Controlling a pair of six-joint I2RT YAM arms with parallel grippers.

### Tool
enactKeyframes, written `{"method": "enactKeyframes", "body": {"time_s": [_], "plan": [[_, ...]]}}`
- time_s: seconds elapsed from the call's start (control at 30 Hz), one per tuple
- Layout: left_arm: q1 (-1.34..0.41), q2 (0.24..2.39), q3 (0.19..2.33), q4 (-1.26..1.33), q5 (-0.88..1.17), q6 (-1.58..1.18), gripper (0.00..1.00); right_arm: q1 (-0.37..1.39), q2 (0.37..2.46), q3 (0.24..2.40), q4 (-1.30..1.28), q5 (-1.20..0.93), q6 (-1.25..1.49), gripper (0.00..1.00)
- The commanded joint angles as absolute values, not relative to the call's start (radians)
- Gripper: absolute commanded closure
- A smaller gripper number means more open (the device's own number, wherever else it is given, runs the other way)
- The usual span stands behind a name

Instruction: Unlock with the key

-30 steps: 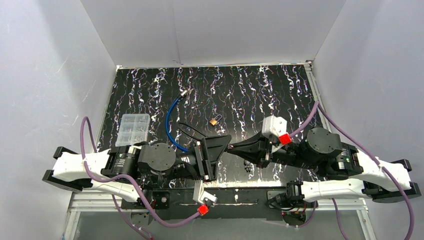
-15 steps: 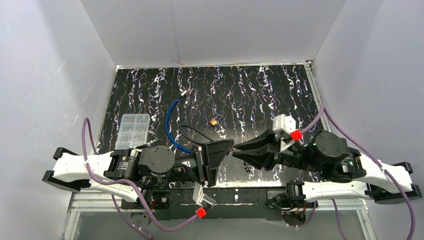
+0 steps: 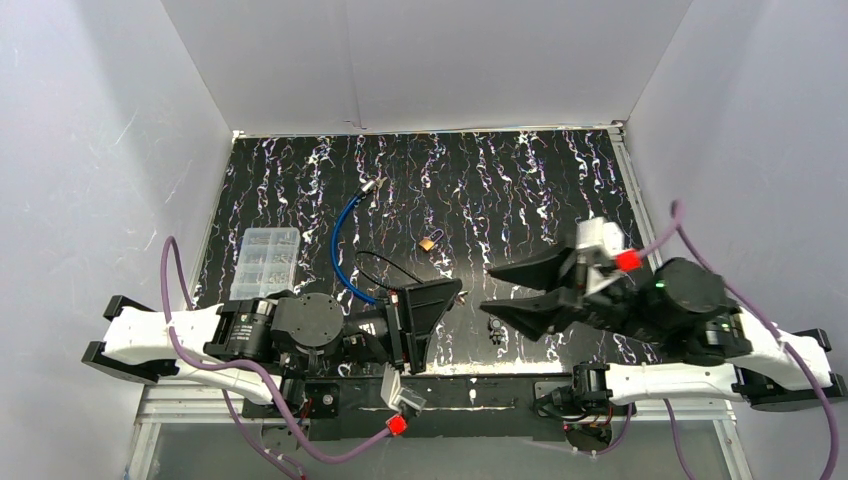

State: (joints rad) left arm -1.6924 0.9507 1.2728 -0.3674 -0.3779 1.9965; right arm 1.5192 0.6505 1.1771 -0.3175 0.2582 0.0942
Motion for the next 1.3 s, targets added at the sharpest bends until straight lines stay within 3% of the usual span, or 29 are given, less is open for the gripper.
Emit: {"method": "enactKeyframes", "body": {"time_s": [0.0,0.13,0.27,0.43,0.57,0.8,1.03,1.13,1.27], "plan": [[-1.727,0.926,1.255,-0.336,-0.389,1.989,1.00,1.519,0.723,1.213,-0.280,0.218,0.046,0.41],[-1.727,0.942,1.258,-0.358,-0.438,1.814,1.00,1.519,0.719,1.206,-0.321,0.274,0.056,0.41],[-1.713,0.992,1.333,-0.500,-0.456,1.409,1.00,1.519,0.609,1.157,-0.365,0.418,0.103,0.39],[-1.631,0.977,1.249,-0.593,-0.312,1.084,1.00,1.519,0.509,1.101,-0.514,0.639,0.208,0.31],[-1.483,1.023,1.163,-0.553,-0.157,0.895,1.00,1.519,0.543,1.080,-0.669,0.811,0.355,0.29],[-1.234,1.277,1.032,-0.376,0.045,0.735,1.00,1.514,0.625,1.070,-0.952,0.993,0.723,0.28],[-1.140,1.475,0.864,-0.016,0.169,0.691,1.00,1.440,0.537,0.930,-1.031,0.918,0.965,0.29],[-1.134,1.516,0.792,0.177,0.127,0.650,1.00,1.381,0.542,0.899,-1.073,0.870,0.993,0.28],[-1.129,1.559,0.741,0.247,0.130,0.606,1.00,1.274,0.551,0.847,-1.000,0.769,0.944,0.27]]}}
